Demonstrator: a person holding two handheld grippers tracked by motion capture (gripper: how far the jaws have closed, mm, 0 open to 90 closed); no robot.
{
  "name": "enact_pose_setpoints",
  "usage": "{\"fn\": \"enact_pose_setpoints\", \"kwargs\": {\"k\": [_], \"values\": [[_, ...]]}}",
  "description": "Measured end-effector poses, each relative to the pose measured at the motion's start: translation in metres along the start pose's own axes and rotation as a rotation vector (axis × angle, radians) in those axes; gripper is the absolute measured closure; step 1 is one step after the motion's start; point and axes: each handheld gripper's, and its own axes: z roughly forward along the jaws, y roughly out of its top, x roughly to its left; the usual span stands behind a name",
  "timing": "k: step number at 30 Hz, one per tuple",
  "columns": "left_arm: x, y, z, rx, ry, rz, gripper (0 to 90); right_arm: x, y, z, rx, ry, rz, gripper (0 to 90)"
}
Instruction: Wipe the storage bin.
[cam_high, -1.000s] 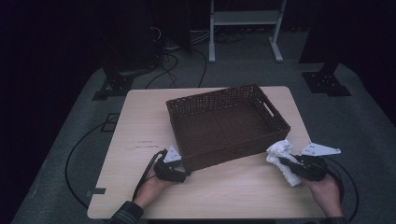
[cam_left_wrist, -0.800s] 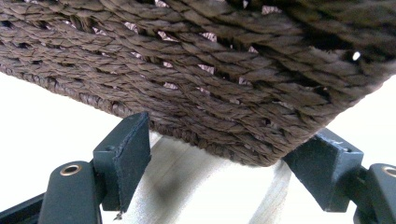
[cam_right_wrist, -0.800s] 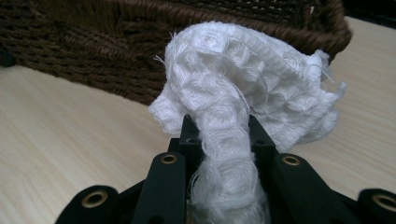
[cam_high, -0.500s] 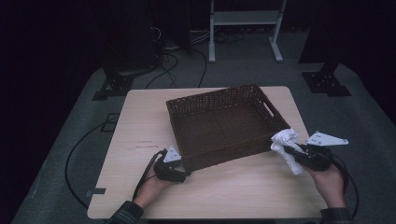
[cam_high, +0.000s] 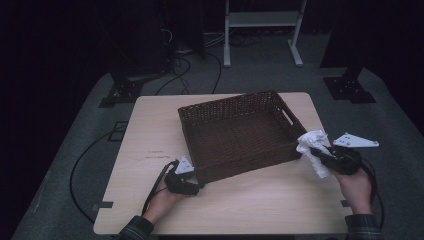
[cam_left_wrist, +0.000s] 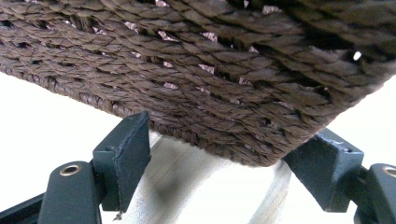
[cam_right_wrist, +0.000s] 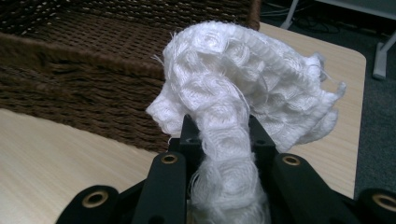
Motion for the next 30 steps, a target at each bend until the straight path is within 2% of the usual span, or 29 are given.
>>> {"fn": "enact_pose_setpoints", "kwargs": {"k": [4,14,25,30], "values": [[0.0,0.0,0.0,0.0,0.0,0.001,23.1,-0.005,0.0,0.007,0.01,-0.001,0.012,73.5],[0.0,0.0,0.0,0.0,0.0,0.001,23.0,-0.005,-0.007,0.018,0.023,0.003,0.019,73.3],[0.0,0.0,0.0,0.0,-0.001,0.0,23.0,-0.004,-0.017,0.031,0.063,0.0,0.018,73.2],[0.0,0.0,0.0,0.0,-0.001,0.0,23.0,-0.001,-0.023,0.041,0.101,0.007,0.017,73.2]]}}
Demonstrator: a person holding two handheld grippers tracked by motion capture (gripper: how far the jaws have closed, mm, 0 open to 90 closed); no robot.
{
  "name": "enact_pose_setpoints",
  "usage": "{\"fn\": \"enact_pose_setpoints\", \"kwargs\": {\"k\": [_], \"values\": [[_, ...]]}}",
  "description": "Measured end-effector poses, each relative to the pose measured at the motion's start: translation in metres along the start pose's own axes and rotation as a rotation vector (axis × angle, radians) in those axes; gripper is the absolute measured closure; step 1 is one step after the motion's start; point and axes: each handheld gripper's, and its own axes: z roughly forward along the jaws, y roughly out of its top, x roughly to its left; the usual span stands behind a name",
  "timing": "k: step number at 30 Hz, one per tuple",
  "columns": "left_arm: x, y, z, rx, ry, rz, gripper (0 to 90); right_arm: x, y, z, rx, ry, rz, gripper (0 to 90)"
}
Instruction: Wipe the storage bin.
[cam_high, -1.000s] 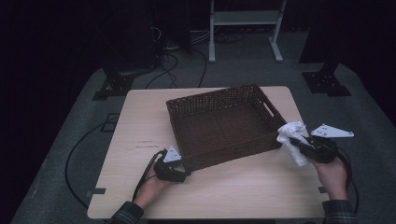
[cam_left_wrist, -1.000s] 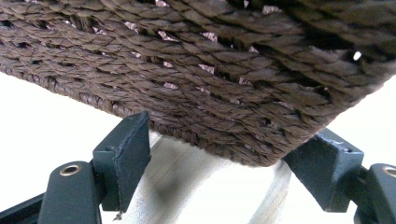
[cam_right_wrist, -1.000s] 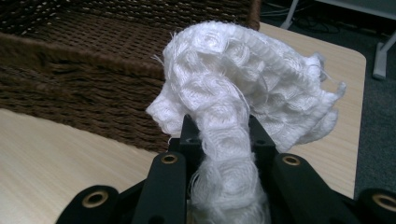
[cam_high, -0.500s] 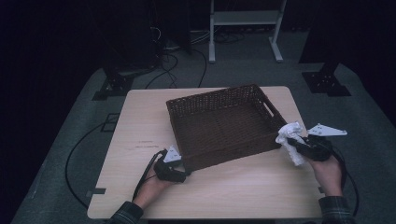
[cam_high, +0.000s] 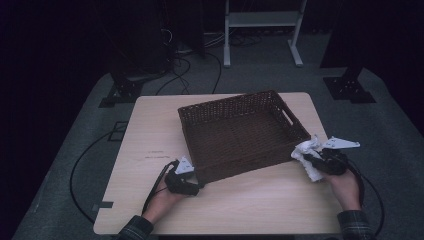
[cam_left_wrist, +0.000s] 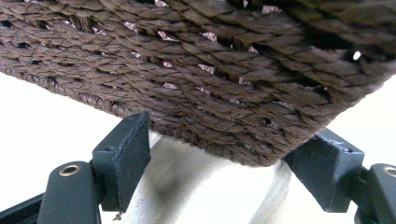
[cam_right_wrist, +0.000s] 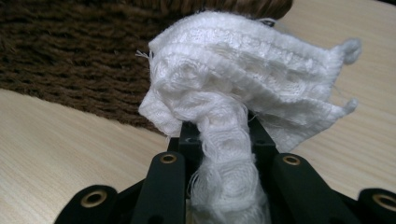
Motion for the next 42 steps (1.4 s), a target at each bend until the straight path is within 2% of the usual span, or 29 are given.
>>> {"fn": "enact_pose_setpoints", "kwargs": {"k": [8,18,24,28,36,38,42], "values": [[0.0,0.0,0.0,0.001,-0.001,0.001,22.9,0.0,-0.003,0.012,0.036,0.014,0.003,73.2],[0.0,0.0,0.0,0.001,-0.001,0.001,22.8,0.005,-0.013,0.03,0.123,0.028,-0.021,73.1],[0.0,0.0,0.0,0.001,-0.001,0.001,22.9,0.005,-0.015,0.031,0.124,0.032,-0.021,73.1],[0.0,0.0,0.0,0.001,-0.001,0.0,22.9,0.006,-0.012,0.026,0.109,0.02,-0.025,73.1],[0.0,0.0,0.0,0.001,-0.001,0.0,22.9,0.009,-0.001,0.006,0.034,0.013,-0.028,73.1],[0.0,0.0,0.0,0.001,-0.001,0.0,22.8,0.009,0.003,-0.002,-0.001,0.008,-0.021,73.1],[0.0,0.0,0.0,0.001,-0.001,0.001,22.8,0.01,0.008,-0.009,-0.025,0.011,-0.024,73.2]]}}
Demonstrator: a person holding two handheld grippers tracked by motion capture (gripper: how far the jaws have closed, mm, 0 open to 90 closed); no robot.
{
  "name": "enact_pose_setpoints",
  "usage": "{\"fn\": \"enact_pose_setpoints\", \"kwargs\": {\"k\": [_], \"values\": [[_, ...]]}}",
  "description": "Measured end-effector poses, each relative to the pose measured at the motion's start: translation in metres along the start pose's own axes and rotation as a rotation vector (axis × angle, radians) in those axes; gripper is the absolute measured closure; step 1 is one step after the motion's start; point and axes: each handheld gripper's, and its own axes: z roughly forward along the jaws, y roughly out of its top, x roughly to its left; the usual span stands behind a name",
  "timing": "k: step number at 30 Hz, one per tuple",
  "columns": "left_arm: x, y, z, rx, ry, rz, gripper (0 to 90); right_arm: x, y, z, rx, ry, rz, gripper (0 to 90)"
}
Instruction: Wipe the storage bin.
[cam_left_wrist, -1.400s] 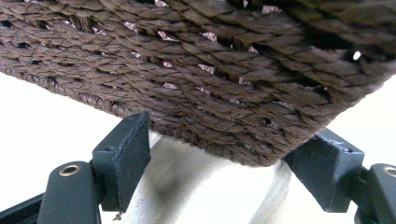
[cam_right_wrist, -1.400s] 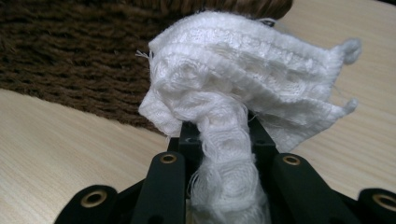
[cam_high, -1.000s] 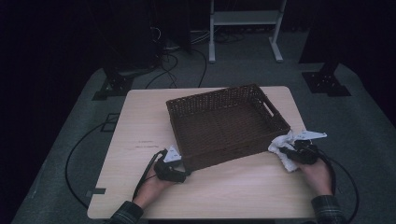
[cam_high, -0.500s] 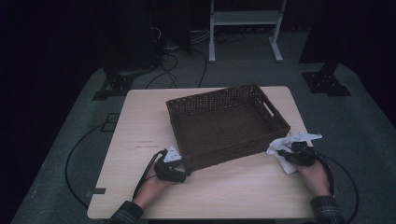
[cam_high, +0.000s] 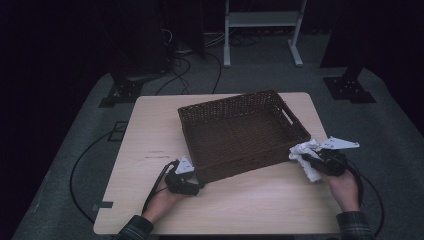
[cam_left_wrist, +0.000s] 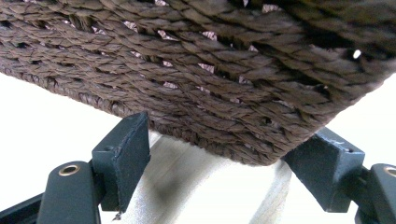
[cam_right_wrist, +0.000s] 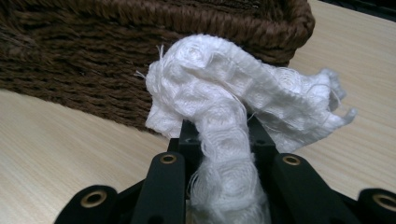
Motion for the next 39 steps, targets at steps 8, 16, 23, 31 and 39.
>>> {"fn": "enact_pose_setpoints", "kwargs": {"k": [8,16,23,31,39], "values": [[0.0,0.0,0.0,0.0,0.001,-0.001,22.8,0.002,0.006,-0.011,-0.039,0.004,-0.003,73.2],[0.0,0.0,0.0,0.001,0.002,-0.001,22.8,0.005,0.015,-0.028,-0.141,0.028,0.015,73.1],[0.0,0.0,0.0,0.001,0.002,-0.001,22.8,0.008,0.017,-0.024,-0.128,0.026,-0.001,73.1],[0.0,0.0,0.0,0.001,0.002,-0.002,22.8,0.009,0.009,-0.005,-0.061,0.048,-0.006,73.2],[0.0,0.0,0.0,0.001,0.002,-0.002,22.8,0.007,0.001,0.01,-0.009,0.051,0.005,73.2]]}}
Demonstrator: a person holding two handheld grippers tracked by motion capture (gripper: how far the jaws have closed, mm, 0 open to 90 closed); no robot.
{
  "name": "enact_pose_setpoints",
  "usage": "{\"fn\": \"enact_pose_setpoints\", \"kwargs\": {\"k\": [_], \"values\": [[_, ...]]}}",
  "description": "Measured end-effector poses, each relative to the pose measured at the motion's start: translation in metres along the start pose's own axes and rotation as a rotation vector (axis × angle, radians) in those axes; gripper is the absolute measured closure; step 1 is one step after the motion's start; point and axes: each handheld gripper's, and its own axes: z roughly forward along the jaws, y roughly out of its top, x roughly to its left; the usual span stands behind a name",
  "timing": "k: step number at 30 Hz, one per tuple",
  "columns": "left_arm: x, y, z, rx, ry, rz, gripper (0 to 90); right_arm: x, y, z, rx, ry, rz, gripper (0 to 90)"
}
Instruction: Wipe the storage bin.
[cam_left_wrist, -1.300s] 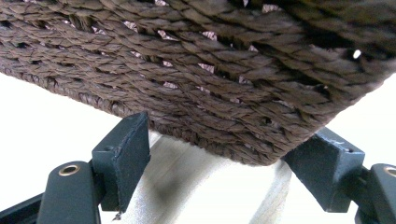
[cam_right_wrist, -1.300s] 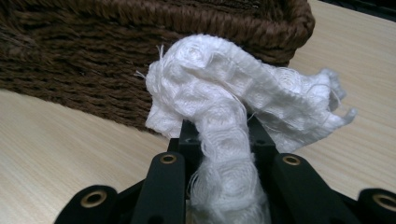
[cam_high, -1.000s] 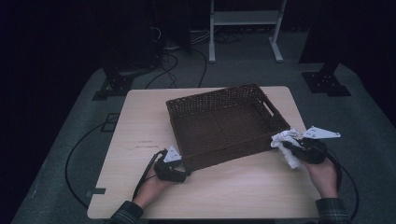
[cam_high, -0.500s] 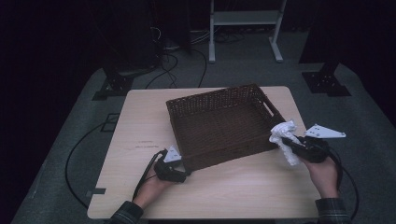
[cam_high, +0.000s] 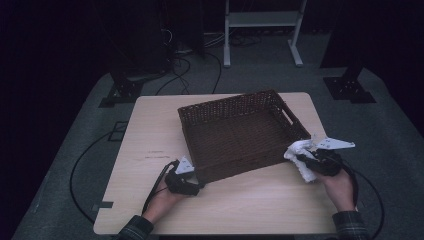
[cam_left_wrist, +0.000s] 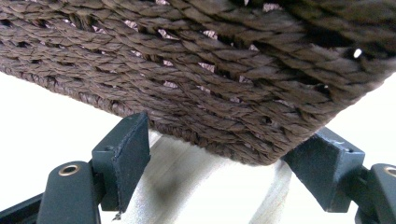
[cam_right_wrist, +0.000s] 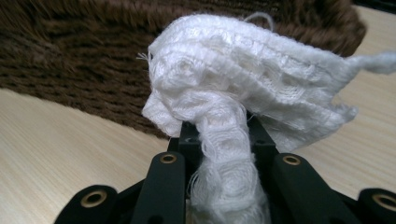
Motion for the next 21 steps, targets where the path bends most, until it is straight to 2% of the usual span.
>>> {"fn": "enact_pose_setpoints", "kwargs": {"k": [12,16,21], "values": [[0.0,0.0,0.0,0.0,-0.001,0.0,22.8,-0.001,-0.009,0.021,0.063,0.025,-0.002,73.2],[0.0,0.0,0.0,0.001,0.0,0.0,22.7,0.001,-0.014,0.029,0.103,0.033,-0.005,73.2],[0.0,0.0,0.0,0.0,-0.001,0.001,22.7,0.001,-0.017,0.032,0.12,0.04,-0.002,73.2]]}}
